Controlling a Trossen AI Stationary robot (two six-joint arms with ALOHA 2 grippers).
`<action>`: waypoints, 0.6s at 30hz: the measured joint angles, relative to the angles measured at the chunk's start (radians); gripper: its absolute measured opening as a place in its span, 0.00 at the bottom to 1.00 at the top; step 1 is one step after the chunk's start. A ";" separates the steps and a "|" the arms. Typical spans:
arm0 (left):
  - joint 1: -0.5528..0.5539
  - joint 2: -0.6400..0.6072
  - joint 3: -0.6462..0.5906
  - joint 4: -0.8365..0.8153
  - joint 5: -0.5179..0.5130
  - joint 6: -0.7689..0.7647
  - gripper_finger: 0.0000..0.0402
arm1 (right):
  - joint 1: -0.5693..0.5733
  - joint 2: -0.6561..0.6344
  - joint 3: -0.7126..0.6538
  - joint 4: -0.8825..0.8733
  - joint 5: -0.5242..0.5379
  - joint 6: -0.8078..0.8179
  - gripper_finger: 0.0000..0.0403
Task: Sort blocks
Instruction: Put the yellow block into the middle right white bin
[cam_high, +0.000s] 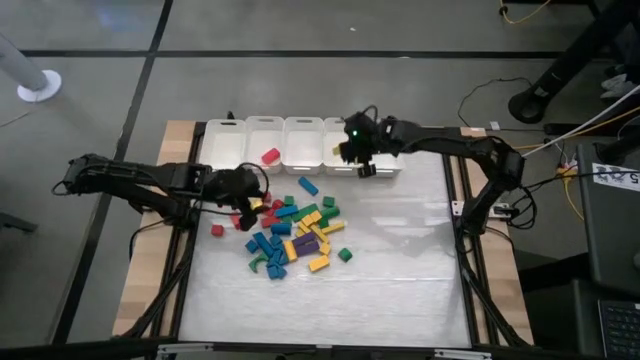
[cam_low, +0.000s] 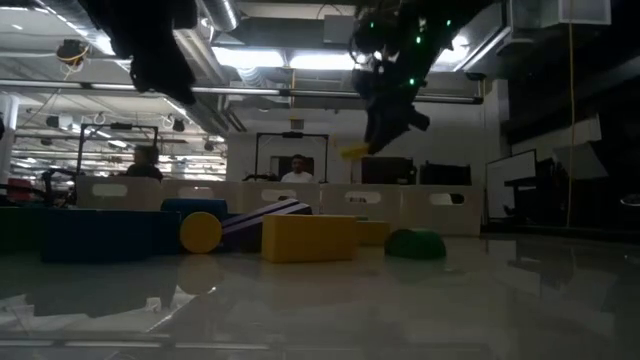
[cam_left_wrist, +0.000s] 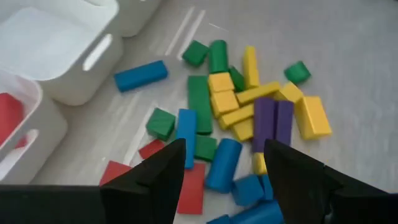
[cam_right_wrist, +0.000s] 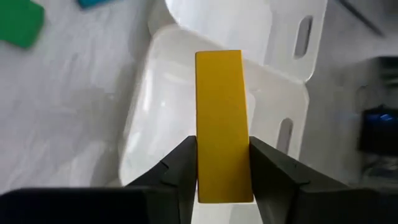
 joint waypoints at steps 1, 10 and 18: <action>-0.010 0.003 0.000 0.000 0.000 0.016 0.51 | -0.015 0.010 0.000 0.006 -0.019 0.001 0.33; -0.060 0.071 0.000 0.002 0.000 0.039 0.51 | -0.055 0.120 -0.001 0.131 0.019 0.000 0.38; -0.065 0.178 0.000 0.013 0.000 0.043 0.51 | -0.047 0.165 -0.001 0.149 0.064 0.000 0.48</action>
